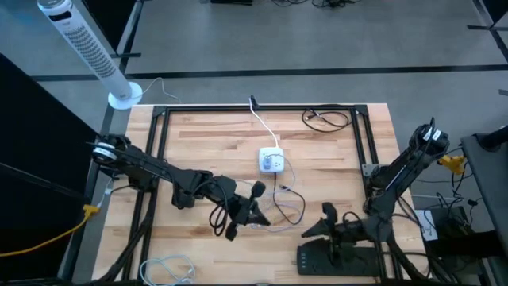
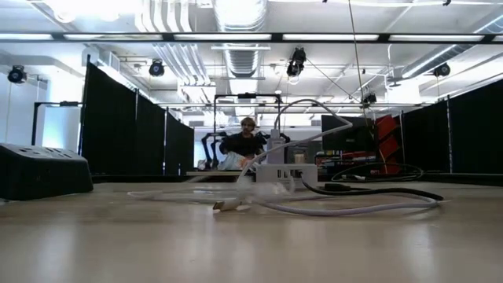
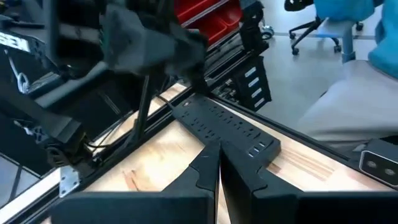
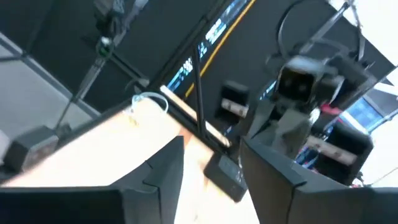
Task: Insert USB
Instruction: Insert the white charger cable into the bottom black outlet extension
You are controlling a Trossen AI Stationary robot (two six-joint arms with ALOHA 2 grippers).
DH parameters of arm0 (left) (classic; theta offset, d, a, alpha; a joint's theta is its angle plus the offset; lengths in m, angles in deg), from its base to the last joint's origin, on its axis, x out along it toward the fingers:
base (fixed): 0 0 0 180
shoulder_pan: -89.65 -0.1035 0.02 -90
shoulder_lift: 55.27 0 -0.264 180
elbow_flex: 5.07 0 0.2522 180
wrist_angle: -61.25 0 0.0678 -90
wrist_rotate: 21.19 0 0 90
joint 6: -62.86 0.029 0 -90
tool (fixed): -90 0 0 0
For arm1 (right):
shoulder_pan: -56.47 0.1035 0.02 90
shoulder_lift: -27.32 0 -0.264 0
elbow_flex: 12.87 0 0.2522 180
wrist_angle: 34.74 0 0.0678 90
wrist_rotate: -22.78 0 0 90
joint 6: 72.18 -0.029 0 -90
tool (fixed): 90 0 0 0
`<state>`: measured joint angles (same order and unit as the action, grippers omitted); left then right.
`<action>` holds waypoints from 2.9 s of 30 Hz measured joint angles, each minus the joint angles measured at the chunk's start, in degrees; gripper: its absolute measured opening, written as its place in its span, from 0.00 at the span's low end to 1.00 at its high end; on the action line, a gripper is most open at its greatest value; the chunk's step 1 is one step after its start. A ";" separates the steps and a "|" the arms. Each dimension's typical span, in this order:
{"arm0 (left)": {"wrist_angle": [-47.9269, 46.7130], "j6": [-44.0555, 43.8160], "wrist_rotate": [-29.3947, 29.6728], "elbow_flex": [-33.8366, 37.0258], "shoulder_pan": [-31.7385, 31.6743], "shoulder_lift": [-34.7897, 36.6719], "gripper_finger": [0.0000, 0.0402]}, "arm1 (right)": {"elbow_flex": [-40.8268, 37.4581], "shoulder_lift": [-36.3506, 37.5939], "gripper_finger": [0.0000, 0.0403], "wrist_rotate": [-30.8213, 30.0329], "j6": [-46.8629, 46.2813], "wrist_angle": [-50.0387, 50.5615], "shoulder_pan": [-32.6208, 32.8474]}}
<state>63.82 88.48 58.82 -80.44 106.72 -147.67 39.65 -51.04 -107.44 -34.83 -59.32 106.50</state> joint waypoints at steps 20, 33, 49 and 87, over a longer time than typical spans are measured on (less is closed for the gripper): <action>-37.64 -30.62 41.45 -3.23 9.67 0.15 0.00 | 3.03 -13.16 0.50 13.06 -21.38 3.77 -10.11; -45.25 -58.07 42.05 -3.14 28.60 -1.74 0.00 | 23.59 -27.42 0.53 31.07 -36.62 21.65 -19.37; -45.13 -64.51 54.48 -3.12 35.66 -5.34 0.00 | 43.17 -45.05 0.63 35.95 -42.81 45.88 -28.60; -34.65 -61.14 70.58 -3.03 34.15 -14.41 0.00 | 21.21 -19.88 0.00 0.78 -30.12 15.77 -12.15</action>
<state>29.17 27.34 129.41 -83.47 140.88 -162.07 60.86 -70.93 -106.66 -64.96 -43.55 94.35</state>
